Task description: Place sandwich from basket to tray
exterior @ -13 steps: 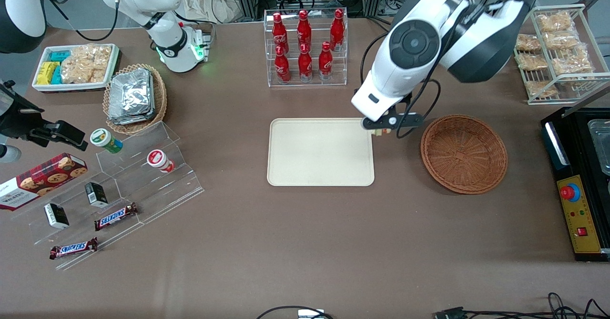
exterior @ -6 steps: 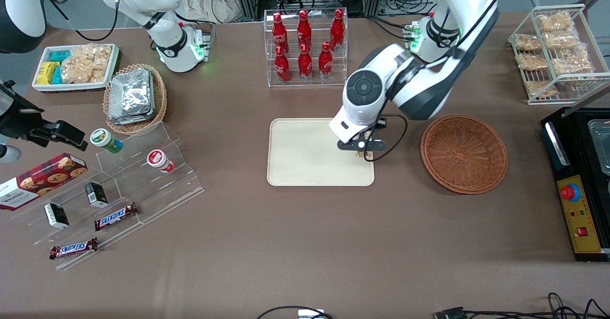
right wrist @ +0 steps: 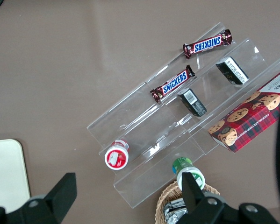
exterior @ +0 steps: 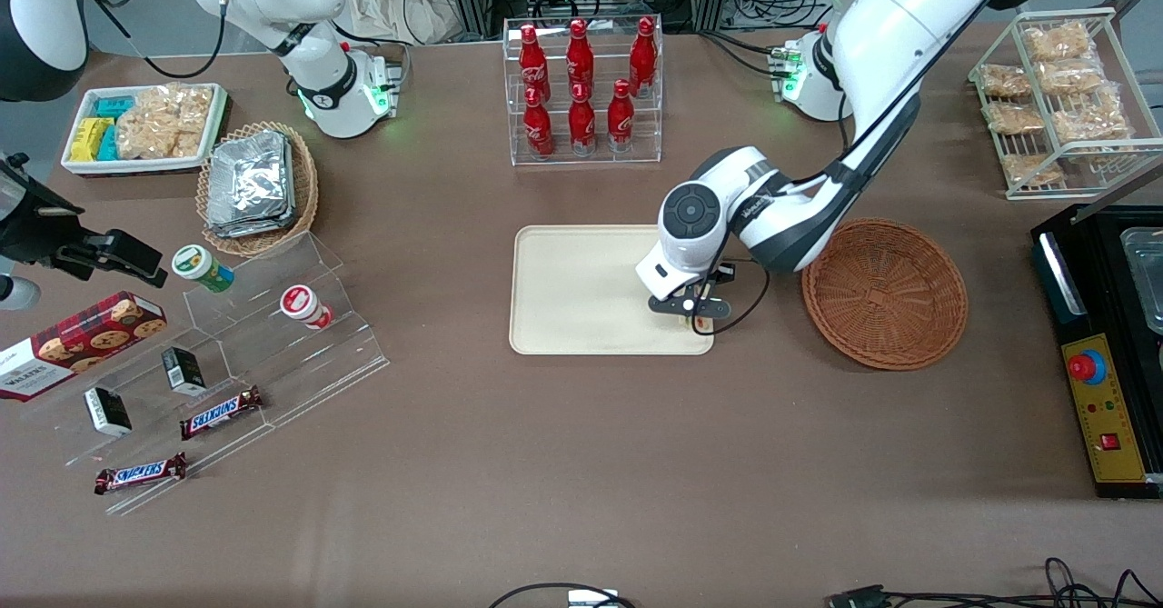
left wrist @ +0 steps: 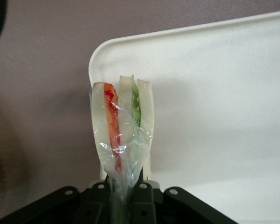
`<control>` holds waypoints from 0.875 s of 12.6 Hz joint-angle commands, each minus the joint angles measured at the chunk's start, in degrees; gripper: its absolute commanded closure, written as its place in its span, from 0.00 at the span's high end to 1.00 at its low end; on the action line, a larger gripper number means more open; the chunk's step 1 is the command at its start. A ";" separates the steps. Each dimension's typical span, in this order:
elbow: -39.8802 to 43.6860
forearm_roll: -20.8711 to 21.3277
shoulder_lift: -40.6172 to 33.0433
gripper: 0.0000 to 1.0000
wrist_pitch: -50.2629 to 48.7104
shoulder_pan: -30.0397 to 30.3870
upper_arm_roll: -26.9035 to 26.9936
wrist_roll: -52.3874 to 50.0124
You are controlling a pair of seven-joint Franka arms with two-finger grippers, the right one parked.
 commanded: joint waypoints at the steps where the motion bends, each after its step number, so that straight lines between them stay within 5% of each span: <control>1: 0.69 1.54 1.90 0.10 2.78 0.21 -0.25 -4.17; 4: 0.69 1.54 2.35 0.10 3.22 0.12 -0.08 -5.49; 5: 0.78 1.45 2.43 0.17 3.23 0.12 -0.08 -6.10; 6: 0.87 1.10 2.70 0.75 3.23 0.21 -0.08 -6.97; 7: 0.96 0.93 2.70 1.00 3.14 0.21 -0.08 -7.85; 11: 0.96 0.49 0.77 1.00 1.91 1.17 -0.43 -8.13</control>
